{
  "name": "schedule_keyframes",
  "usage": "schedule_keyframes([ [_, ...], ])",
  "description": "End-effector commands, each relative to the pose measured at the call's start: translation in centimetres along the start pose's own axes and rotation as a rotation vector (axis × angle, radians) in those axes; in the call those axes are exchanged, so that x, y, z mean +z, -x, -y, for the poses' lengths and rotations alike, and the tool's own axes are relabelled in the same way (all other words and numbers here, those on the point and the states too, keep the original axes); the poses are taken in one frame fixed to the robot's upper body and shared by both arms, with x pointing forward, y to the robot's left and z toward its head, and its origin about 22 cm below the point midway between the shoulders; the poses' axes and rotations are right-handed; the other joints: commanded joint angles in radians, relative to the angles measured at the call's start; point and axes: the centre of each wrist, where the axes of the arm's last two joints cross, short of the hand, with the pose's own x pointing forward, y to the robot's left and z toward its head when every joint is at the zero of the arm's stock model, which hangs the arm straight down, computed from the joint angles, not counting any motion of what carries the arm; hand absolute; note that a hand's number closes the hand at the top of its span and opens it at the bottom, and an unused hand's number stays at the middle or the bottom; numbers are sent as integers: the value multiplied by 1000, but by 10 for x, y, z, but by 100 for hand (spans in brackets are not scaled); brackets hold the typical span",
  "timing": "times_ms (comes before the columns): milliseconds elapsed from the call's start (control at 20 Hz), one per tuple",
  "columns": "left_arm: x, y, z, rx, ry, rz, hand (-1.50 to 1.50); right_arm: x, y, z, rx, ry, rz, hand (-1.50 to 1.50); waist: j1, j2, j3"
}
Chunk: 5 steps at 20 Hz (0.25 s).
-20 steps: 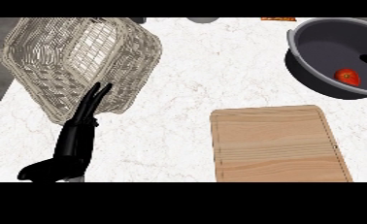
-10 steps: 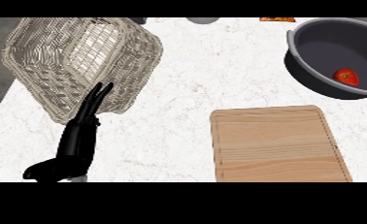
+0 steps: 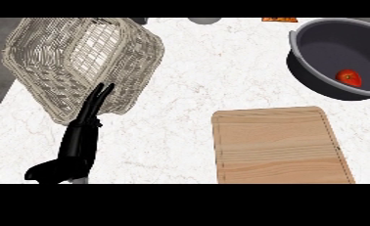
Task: Pick the tomato from the cutting board and place it in the pot
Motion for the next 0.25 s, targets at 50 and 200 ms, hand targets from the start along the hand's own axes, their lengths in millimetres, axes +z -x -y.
schedule_keyframes([
  [50,-9,15,-7,17,1,-46,0,-15,-8,27,-24,96,4,-150,-5,14,-9],
  [200,-26,-3,-12,41,-1,-38,0,-8,6,41,-17,113,-3,-150,-10,13,-8],
])
